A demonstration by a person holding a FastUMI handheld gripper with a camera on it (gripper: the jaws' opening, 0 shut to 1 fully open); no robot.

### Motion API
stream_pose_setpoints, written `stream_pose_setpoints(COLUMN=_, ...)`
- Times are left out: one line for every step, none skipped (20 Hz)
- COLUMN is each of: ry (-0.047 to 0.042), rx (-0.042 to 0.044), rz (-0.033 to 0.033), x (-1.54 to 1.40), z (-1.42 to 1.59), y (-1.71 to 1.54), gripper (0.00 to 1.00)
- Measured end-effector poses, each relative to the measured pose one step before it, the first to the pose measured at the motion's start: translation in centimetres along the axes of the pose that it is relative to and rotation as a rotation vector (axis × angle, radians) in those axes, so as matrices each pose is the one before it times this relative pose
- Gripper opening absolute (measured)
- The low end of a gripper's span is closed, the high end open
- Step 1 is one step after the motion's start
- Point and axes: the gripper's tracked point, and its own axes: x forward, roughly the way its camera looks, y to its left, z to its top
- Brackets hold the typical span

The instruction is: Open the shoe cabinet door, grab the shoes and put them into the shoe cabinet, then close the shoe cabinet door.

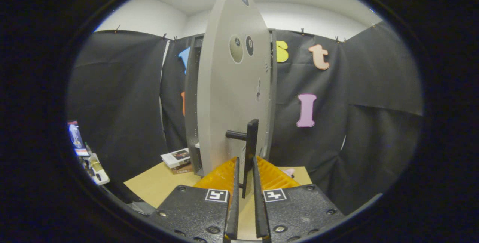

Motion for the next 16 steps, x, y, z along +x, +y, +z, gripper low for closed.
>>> stream_pose_setpoints(ry=-0.00395, rx=0.01877, rz=-0.02666, x=-0.079, z=0.149, y=-0.693, gripper=0.21)
stream_pose_setpoints(ry=-0.00007, rx=0.02447, rz=-0.02190, x=-0.461, z=-0.094, y=-0.189, gripper=0.21)
stream_pose_setpoints(ry=0.00271, rx=0.02256, rz=-0.02512, x=-0.181, z=-0.014, y=-0.286, gripper=0.19)
stream_pose_setpoints(ry=-0.00312, rx=0.02663, rz=-0.01786, x=-0.181, z=0.061, y=-0.088, gripper=0.18)
stream_pose_setpoints(ry=-0.00507, rx=0.02348, rz=0.00782, x=-0.353, z=0.102, y=0.242, gripper=0.17)
stream_pose_setpoints(ry=-0.00653, rx=0.00865, rz=0.00306, x=-0.025, z=0.076, y=0.140, gripper=0.17)
stream_pose_setpoints(ry=-0.00572, rx=-0.01430, rz=-0.03004, x=0.054, z=-0.022, y=-0.400, gripper=0.17)
stream_pose_setpoints(ry=-0.00212, rx=-0.02503, rz=-0.03178, x=-0.024, z=-0.017, y=-1.105, gripper=0.17)
stream_pose_setpoints(ry=-0.00237, rx=-0.02234, rz=-0.00423, x=-0.116, z=-0.027, y=-0.394, gripper=0.21)
stream_pose_setpoints(ry=0.00152, rx=-0.01096, rz=-0.00093, x=-0.437, z=0.053, y=-0.337, gripper=0.24)
stream_pose_setpoints(ry=0.00073, rx=0.00151, rz=0.00123, x=-0.285, z=-0.036, y=0.060, gripper=0.32)
stream_pose_setpoints(ry=0.00022, rx=0.00230, rz=0.00877, x=0.153, z=0.009, y=0.458, gripper=0.34)
stream_pose_setpoints(ry=0.00450, rx=0.00157, rz=0.00672, x=0.095, z=-0.014, y=0.365, gripper=0.42)
stream_pose_setpoints(ry=0.00822, rx=0.00440, rz=0.00454, x=-0.010, z=-0.241, y=0.199, gripper=0.48)
stream_pose_setpoints(ry=0.01187, rx=0.00550, rz=0.00700, x=-0.184, z=-0.236, y=0.373, gripper=0.54)
stream_pose_setpoints(ry=0.00906, rx=0.00443, rz=0.00601, x=-0.051, z=-0.226, y=0.321, gripper=0.59)
